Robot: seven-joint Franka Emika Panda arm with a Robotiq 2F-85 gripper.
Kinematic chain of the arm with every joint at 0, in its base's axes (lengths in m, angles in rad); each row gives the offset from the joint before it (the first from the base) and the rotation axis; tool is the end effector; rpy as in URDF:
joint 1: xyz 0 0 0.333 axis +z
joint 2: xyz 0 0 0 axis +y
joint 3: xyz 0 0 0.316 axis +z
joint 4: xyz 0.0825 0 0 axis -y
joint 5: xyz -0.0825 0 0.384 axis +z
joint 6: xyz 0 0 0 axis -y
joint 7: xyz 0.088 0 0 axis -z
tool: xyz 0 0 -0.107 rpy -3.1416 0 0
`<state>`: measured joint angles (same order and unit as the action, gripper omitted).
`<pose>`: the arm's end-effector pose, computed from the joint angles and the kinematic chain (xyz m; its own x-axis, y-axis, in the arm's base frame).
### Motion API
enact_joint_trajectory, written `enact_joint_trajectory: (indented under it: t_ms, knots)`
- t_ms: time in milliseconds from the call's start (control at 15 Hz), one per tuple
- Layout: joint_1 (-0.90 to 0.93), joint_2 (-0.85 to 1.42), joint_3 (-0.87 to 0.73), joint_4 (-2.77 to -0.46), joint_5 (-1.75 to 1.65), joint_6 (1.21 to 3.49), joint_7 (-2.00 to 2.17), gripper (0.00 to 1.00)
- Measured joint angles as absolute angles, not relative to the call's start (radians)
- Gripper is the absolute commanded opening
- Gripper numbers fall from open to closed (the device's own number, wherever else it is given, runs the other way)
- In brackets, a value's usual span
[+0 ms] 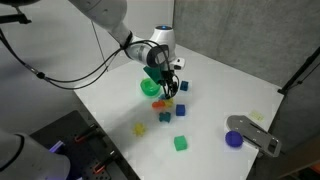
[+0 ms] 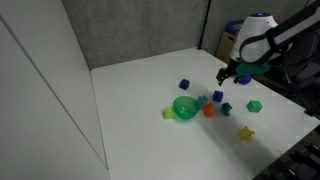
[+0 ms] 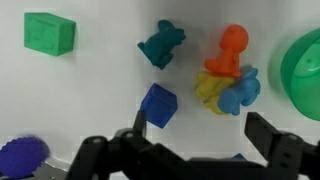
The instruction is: Put the blue toy in the green bowl
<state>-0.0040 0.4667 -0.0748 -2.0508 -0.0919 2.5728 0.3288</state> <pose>0.5994 -0.0450 0.2134 0.9464 -0.3137 0.0771 -0.3188 -0.9456 0.0658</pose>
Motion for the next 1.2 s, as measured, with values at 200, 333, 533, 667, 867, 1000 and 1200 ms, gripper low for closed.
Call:
enact_joint_trajectory:
  t_ms: [200,333,533,667,867,1000,1200]
  knots:
    - [-0.003,0.542,-0.071,-1.988,-0.060,2.573,0.308,1.00]
    - [-0.003,0.590,-0.062,-1.943,-0.034,2.571,0.284,1.00]
    - [-0.005,0.639,-0.040,-1.890,0.009,2.553,0.232,1.00]
    - [-0.005,0.645,-0.034,-1.876,0.013,2.546,0.227,1.00]
    - [-0.008,0.645,-0.033,-1.874,0.013,2.544,0.225,1.00]
    - [-0.005,0.646,-0.038,-1.874,0.013,2.544,0.226,1.00]
    - [0.015,0.662,-0.061,-1.867,0.013,2.544,0.231,1.00]
